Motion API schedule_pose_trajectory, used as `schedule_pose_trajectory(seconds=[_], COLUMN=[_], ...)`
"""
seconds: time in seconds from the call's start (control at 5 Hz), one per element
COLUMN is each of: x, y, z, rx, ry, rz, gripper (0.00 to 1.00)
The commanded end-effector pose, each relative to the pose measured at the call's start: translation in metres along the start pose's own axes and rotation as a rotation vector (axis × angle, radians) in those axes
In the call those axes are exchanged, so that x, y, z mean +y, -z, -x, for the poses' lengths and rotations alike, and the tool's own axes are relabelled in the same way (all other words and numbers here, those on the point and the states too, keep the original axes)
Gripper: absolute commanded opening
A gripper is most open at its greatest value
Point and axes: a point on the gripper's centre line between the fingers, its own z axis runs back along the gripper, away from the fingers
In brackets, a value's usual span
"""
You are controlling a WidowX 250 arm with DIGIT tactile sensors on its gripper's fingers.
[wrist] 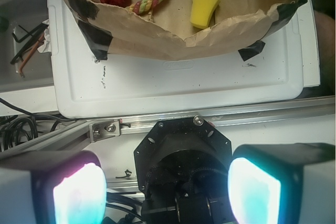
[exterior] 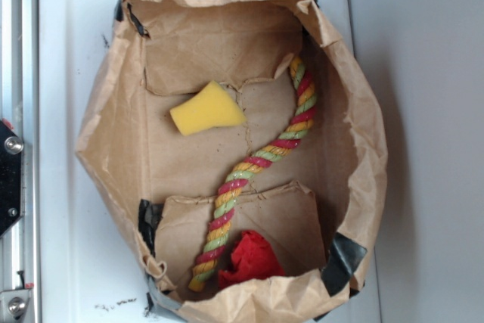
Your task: Grab the red paper.
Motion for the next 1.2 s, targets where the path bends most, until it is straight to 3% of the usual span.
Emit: schedule_pose_trajectory(seconds=[0.0,0.2,0.8,1.0], x=[0.0,-0.001,0.013,0.023], y=[0.0,0.003,0.031,0.04], z=[0.0,-0.015,-0.097,-0.121], rx=[0.0,-0.015,-0.017,-0.049], ry=[0.0,-0.03,-0.045,-0.018], rz=[0.0,-0.045,-0.113,-0.165], gripper=[1.0,1.0,1.0,1.0])
